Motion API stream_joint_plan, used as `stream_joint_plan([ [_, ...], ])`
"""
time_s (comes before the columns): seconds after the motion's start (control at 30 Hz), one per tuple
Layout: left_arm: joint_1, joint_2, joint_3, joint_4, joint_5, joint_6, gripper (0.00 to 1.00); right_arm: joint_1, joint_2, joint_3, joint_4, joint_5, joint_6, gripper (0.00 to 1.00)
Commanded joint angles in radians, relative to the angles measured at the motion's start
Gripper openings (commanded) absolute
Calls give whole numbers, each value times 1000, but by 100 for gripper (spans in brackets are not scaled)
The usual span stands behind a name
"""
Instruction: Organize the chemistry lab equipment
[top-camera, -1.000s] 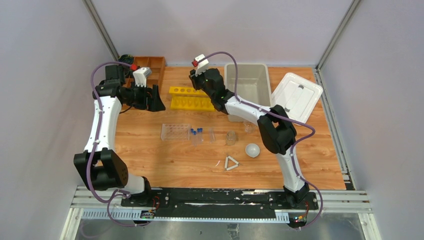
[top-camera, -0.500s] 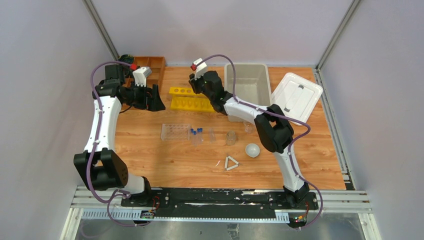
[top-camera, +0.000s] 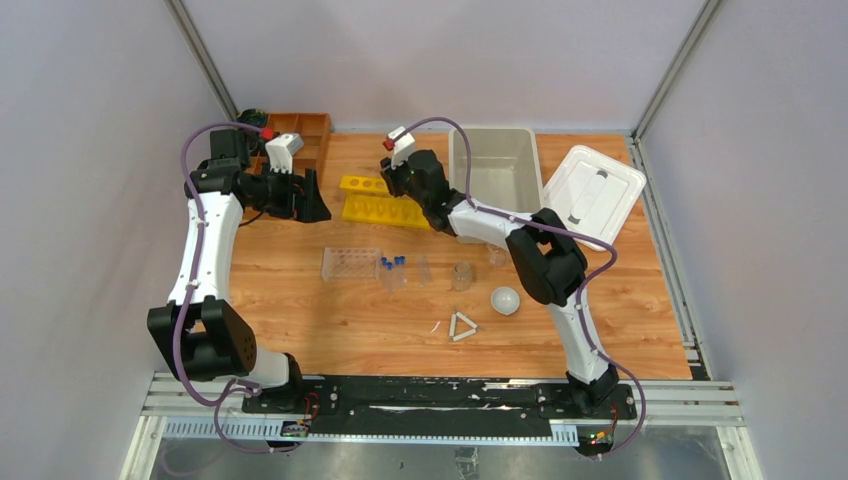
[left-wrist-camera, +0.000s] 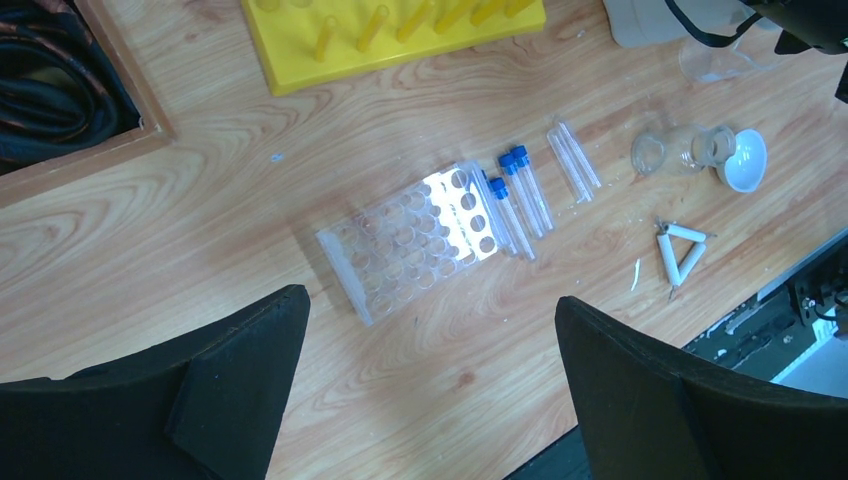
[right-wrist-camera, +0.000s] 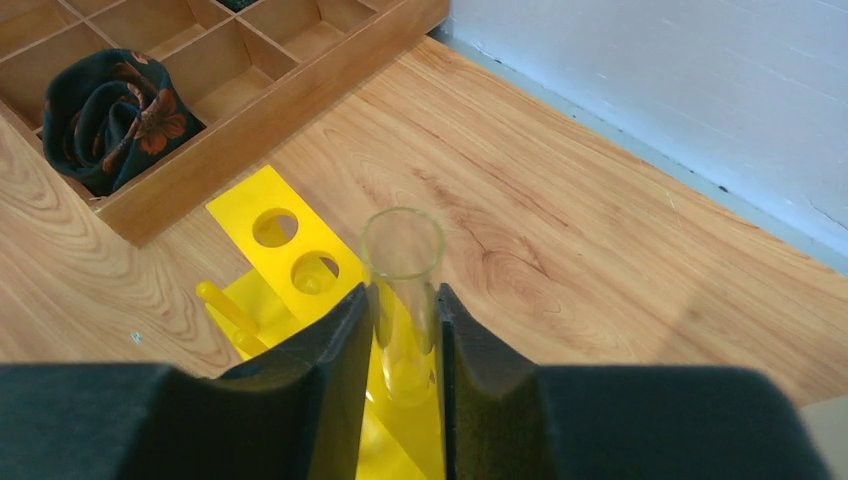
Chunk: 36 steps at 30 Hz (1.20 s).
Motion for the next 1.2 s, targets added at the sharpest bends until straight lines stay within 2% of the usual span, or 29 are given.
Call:
stream_joint_plan([
  [0.0, 6, -26, 17, -3, 46, 3, 100, -7, -10, -20, 33, -10, 8, 39],
  [0.23, 23, -52, 23, -5, 41, 6, 100, 2, -180, -113, -5, 72, 78, 68],
  [0.37, 38, -55, 28, -24, 52, 10, 100, 39, -309, -177, -103, 177, 101, 74],
  [0.53, 44, -58, 40, -50, 35, 17, 100, 119, -447, -232, -319, 315, 196, 75],
  [0.6, 47, -63, 39, -60, 30, 18, 100, 152, -490, -253, -407, 372, 240, 72],
  [0.7, 48, -81, 27, -63, 23, 18, 100, 181, -510, -243, -604, 403, 367, 51],
  [0.77, 48, -91, 22, -64, 15, 17, 100, 200, -499, -233, -697, 417, 412, 43],
  [0.87, 47, -104, 19, -72, 5, 20, 100, 214, -494, -261, -766, 430, 466, 41],
  [1.07, 48, -133, 1, -72, 4, 20, 100, 217, -464, -345, -776, 394, 557, 35],
  [1.17, 48, -138, 0, -72, 9, 17, 100, 216, -425, -352, -776, 378, 561, 35],
])
